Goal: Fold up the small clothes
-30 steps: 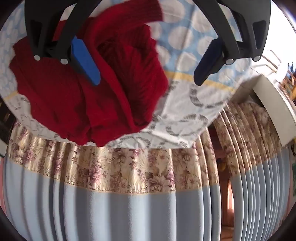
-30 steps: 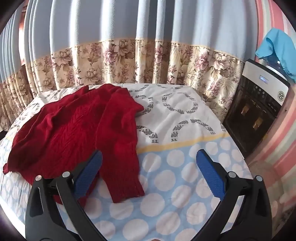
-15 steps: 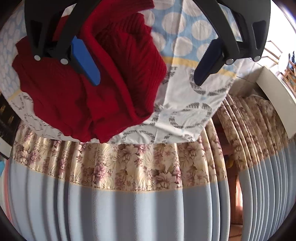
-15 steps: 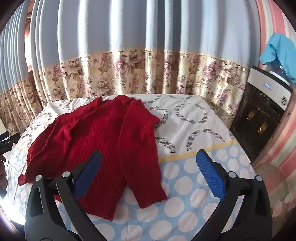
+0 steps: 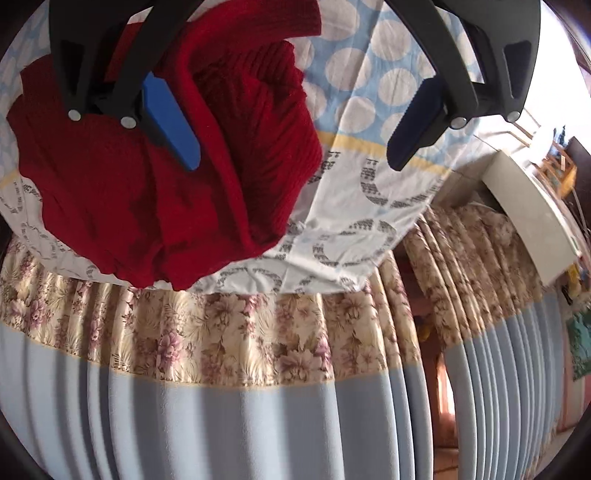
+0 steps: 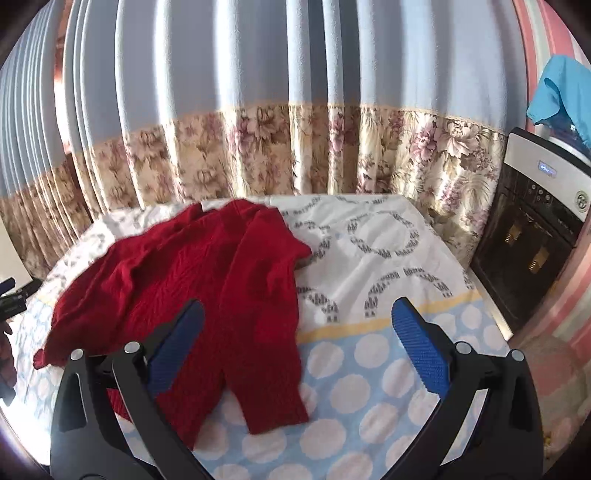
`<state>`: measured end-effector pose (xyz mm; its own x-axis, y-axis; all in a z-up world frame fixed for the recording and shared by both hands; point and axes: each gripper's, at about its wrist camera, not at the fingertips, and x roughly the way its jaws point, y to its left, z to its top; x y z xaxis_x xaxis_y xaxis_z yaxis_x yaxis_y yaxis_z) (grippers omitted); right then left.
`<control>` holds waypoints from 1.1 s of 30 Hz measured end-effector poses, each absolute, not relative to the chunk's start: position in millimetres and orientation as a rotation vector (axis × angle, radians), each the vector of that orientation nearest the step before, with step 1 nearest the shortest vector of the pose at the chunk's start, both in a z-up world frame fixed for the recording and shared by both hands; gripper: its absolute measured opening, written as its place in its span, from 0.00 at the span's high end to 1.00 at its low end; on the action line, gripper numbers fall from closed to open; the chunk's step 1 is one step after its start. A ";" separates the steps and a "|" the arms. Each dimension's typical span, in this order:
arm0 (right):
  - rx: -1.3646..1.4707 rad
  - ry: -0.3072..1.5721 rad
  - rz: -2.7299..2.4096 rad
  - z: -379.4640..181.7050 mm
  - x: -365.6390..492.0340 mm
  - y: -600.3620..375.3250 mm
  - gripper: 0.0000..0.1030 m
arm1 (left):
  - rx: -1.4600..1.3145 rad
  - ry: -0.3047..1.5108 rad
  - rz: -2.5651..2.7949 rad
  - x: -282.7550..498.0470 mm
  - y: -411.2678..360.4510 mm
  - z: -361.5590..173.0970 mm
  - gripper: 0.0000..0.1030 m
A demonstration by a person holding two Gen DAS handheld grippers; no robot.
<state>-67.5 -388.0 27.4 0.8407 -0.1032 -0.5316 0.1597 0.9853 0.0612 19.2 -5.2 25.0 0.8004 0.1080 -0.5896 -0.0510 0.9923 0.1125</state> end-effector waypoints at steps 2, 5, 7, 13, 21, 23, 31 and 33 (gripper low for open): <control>0.113 0.572 -0.124 24.9 -61.8 -394.6 0.03 | 0.057 0.633 0.093 14.5 -9.2 32.0 0.01; 0.108 0.579 -0.105 21.3 -58.4 -399.4 0.03 | 0.056 0.630 0.133 9.7 -15.7 35.3 0.01; 0.099 0.575 -0.107 17.9 -62.3 -399.3 0.03 | 0.040 0.634 0.154 6.0 -18.1 34.0 0.01; 0.043 0.601 -0.102 11.3 -67.6 -387.1 0.03 | -0.012 0.671 0.174 -0.3 -19.2 21.5 0.01; 0.106 0.610 -0.125 0.8 -72.4 -392.2 0.03 | -0.020 0.705 0.137 9.2 -5.0 5.7 0.01; 0.115 0.619 -0.139 -2.5 -70.3 -394.6 0.03 | -0.058 0.707 0.061 11.4 1.6 5.3 0.01; 0.148 0.638 -0.250 5.0 -68.4 -389.3 0.03 | 0.021 0.701 0.004 21.0 3.8 5.3 0.01; 0.133 0.645 -0.257 8.1 -66.4 -384.4 0.03 | 0.024 0.698 -0.006 22.7 3.0 3.5 0.01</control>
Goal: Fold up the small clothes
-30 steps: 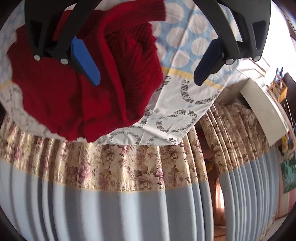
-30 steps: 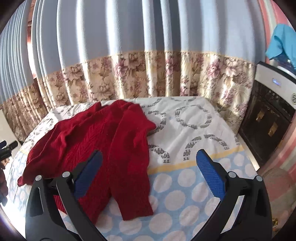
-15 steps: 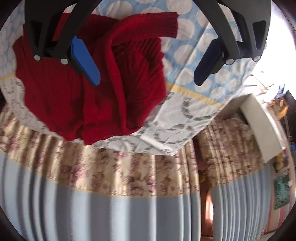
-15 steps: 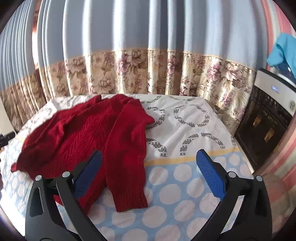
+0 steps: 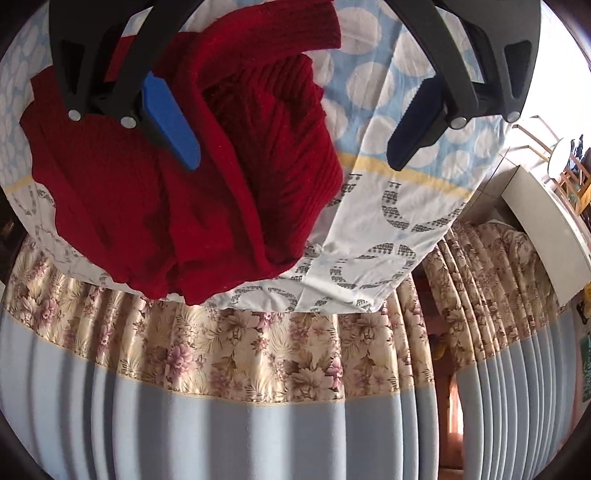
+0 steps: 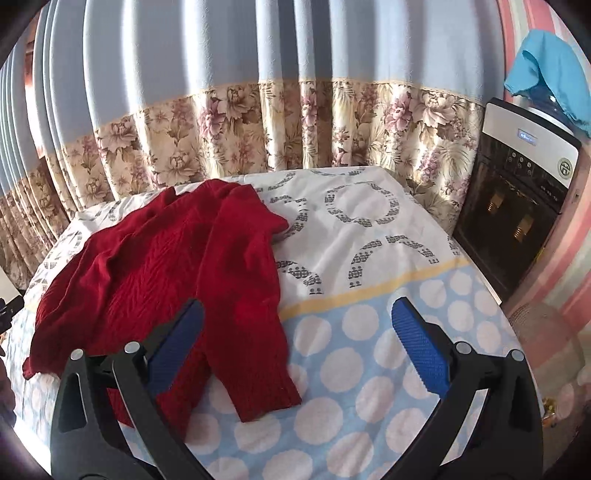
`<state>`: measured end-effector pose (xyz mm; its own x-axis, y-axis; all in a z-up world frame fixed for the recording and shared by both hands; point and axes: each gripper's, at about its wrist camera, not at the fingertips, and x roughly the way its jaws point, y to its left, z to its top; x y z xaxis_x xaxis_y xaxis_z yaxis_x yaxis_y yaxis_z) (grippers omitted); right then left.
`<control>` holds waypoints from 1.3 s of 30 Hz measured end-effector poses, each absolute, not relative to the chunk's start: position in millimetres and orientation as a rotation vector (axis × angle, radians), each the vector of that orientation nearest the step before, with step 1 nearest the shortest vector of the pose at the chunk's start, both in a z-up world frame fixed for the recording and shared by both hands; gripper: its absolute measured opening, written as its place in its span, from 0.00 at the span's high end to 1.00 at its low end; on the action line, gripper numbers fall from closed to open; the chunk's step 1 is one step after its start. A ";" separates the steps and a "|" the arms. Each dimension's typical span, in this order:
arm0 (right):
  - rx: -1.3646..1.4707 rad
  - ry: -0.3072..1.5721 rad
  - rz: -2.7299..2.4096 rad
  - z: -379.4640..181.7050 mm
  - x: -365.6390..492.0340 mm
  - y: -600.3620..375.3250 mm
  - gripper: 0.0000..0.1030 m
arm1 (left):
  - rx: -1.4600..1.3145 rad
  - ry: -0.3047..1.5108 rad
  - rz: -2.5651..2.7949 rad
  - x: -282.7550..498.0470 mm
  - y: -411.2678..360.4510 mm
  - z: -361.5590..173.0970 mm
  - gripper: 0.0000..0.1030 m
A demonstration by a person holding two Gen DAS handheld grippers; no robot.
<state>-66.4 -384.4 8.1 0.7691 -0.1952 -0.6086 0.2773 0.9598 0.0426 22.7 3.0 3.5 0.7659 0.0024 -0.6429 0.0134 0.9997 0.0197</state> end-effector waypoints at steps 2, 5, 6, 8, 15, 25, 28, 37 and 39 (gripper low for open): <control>0.115 0.648 -0.282 10.9 -64.1 -380.4 0.03 | 0.031 0.699 -0.003 23.2 2.5 1.4 0.01; 0.108 0.645 -0.290 16.2 -60.2 -375.0 0.03 | 0.027 0.690 -0.004 22.0 2.6 1.8 0.01; 0.100 0.644 -0.288 18.1 -58.5 -373.5 0.03 | 0.032 0.690 0.002 23.0 2.1 3.1 0.01; 0.081 0.637 -0.287 21.4 -55.2 -371.3 0.03 | 0.022 0.665 -0.008 22.7 3.4 9.1 0.01; 0.080 0.646 -0.277 18.9 -50.2 -370.5 0.03 | -0.027 0.683 0.011 21.8 5.0 12.0 0.01; 0.100 0.647 -0.278 15.1 -50.2 -377.6 0.03 | -0.006 0.677 0.014 15.4 -2.2 13.2 0.01; 0.093 0.642 -0.285 16.1 -51.1 -377.4 0.03 | -0.007 0.676 0.013 13.8 -2.9 13.9 0.01; 0.099 0.641 -0.283 15.4 -52.2 -377.9 0.03 | 0.002 0.677 0.008 14.2 -4.5 16.2 0.01; 0.095 0.645 -0.281 13.7 -51.9 -376.8 0.03 | -0.002 0.675 0.008 13.7 -4.3 16.8 0.01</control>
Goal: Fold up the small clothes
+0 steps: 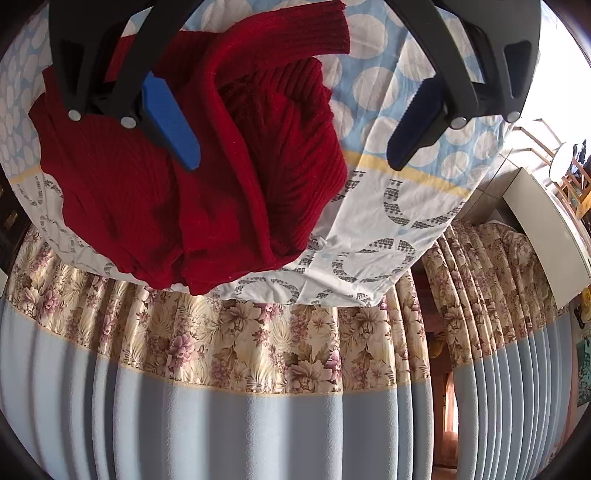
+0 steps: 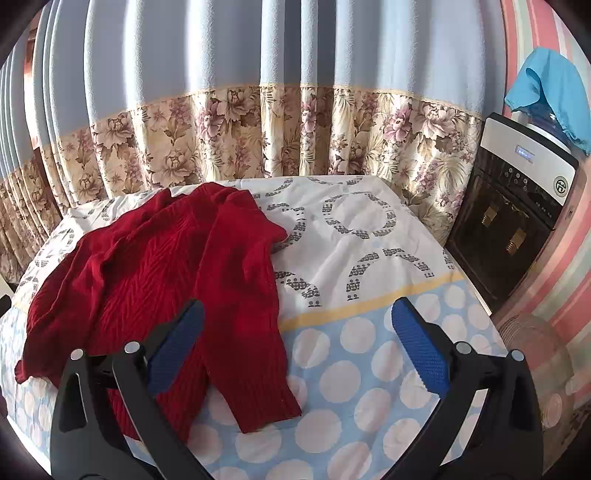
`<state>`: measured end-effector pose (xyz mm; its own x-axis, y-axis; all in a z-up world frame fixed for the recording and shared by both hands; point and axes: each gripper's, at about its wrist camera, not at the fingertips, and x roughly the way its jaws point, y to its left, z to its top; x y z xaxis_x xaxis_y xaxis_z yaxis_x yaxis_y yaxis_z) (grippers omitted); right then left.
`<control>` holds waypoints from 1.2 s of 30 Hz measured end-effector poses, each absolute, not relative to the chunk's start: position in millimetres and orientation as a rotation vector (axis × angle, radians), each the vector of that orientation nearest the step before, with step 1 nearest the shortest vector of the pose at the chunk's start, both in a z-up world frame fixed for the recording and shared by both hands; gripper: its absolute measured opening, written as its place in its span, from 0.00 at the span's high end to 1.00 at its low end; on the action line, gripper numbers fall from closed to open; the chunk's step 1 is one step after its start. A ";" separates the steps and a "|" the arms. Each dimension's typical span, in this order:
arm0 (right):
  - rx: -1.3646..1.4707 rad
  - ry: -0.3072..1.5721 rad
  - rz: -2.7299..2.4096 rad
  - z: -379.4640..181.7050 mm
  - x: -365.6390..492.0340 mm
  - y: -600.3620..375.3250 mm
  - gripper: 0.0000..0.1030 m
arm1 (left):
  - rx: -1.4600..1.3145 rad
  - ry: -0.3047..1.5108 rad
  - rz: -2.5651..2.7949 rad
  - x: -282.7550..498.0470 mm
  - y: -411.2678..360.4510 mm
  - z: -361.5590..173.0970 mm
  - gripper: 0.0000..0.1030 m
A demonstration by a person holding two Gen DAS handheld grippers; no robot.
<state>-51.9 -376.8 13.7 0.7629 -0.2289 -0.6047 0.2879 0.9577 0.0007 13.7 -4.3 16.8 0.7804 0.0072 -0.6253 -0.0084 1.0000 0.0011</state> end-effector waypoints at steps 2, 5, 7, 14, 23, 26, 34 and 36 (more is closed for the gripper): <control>0.096 0.647 -0.276 12.5 -52.0 -375.9 0.03 | 0.002 0.676 0.011 14.2 -4.5 16.9 0.01; 0.094 0.649 -0.271 11.3 -52.2 -374.3 0.03 | 0.003 0.687 0.017 16.1 -3.5 16.3 0.01; 0.099 0.652 -0.264 10.2 -52.1 -373.2 0.03 | 0.007 0.686 0.021 16.3 -3.7 16.6 0.01; 0.093 0.654 -0.256 9.5 -49.8 -369.0 0.03 | 0.002 0.691 0.025 16.9 -4.0 14.1 0.01; 0.096 0.667 -0.248 5.3 -48.5 -366.7 0.03 | 0.001 0.696 0.024 16.3 -3.2 13.1 0.01; 0.097 0.669 -0.246 4.3 -48.3 -366.9 0.03 | 0.000 0.695 0.022 16.2 -3.0 12.8 0.01; 0.098 0.671 -0.243 2.8 -48.5 -366.5 0.03 | 0.007 0.700 0.017 17.9 -6.0 11.2 0.01; 0.100 0.674 -0.241 2.4 -48.0 -366.8 0.03 | 0.010 0.699 0.015 16.9 -8.7 10.1 0.01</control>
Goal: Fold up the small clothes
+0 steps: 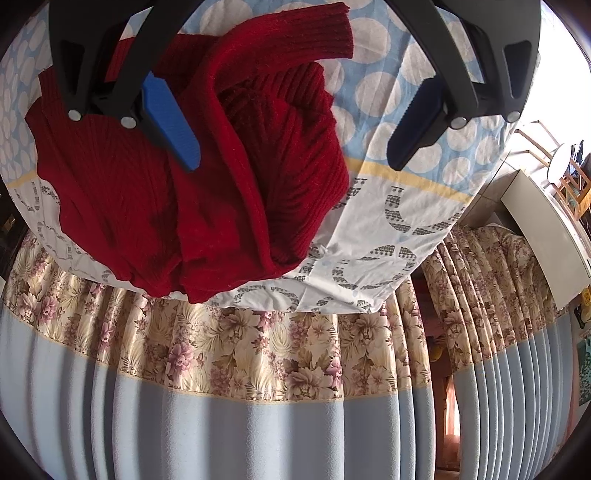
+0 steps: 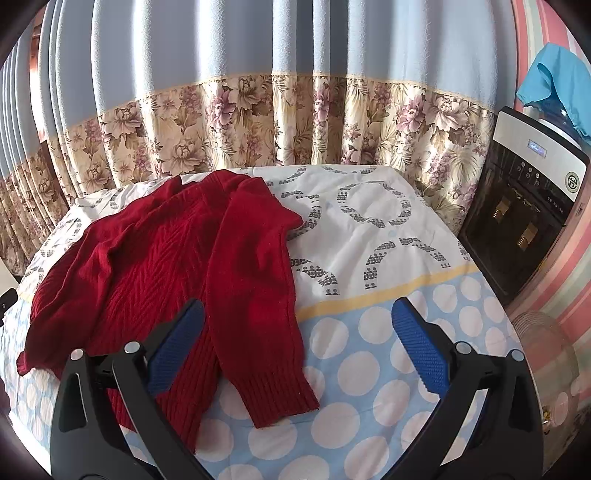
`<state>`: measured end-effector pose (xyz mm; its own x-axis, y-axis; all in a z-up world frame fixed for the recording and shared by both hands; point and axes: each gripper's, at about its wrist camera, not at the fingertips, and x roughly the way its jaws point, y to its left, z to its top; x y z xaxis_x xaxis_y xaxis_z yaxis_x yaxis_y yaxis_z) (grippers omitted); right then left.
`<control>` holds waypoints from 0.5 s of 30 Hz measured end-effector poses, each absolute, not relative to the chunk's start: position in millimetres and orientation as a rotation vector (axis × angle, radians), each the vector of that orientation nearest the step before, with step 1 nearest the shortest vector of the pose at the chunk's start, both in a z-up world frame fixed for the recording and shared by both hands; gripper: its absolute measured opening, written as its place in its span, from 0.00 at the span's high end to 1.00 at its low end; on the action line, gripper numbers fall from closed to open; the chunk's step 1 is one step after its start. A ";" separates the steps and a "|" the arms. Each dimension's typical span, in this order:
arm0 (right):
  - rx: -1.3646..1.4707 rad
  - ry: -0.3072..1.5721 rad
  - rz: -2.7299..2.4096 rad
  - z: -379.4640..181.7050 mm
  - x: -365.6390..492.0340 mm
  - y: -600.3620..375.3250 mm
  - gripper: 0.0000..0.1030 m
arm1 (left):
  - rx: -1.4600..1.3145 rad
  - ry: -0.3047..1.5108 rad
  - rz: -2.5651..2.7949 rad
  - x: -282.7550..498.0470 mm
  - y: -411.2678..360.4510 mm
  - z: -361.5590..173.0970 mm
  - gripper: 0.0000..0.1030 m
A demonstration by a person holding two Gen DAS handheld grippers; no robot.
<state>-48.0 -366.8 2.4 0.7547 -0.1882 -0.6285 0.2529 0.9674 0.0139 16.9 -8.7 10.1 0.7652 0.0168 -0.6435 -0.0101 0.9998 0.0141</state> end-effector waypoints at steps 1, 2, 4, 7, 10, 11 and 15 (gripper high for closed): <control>0.103 0.676 -0.239 1.7 -47.8 -366.8 0.03 | 0.013 0.699 0.013 16.3 -10.1 9.1 0.01; 0.104 0.678 -0.238 1.2 -48.1 -366.9 0.03 | 0.017 0.700 0.010 15.9 -11.5 8.3 0.01; 0.102 0.679 -0.237 0.5 -47.3 -366.2 0.03 | 0.019 0.704 0.001 13.8 -14.4 5.6 0.01; 0.105 0.681 -0.235 -1.0 -46.8 -366.5 0.03 | 0.029 0.713 -0.007 11.7 -18.7 1.4 0.01; 0.103 0.682 -0.234 -1.6 -46.5 -366.4 0.03 | 0.039 0.716 -0.019 8.7 -23.3 -1.1 0.01; 0.103 0.683 -0.234 -2.1 -46.3 -366.7 0.03 | 0.040 0.717 -0.024 7.6 -24.7 -2.1 0.01; 0.105 0.685 -0.232 -5.5 -46.4 -366.2 0.03 | 0.042 0.730 -0.034 4.7 -28.1 -7.8 0.01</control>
<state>-46.4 -366.1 -5.5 0.7499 -0.1777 -0.6372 0.2463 0.9690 0.0196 4.7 -28.1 -7.8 0.7448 -0.0161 -0.6670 0.0452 0.9986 0.0264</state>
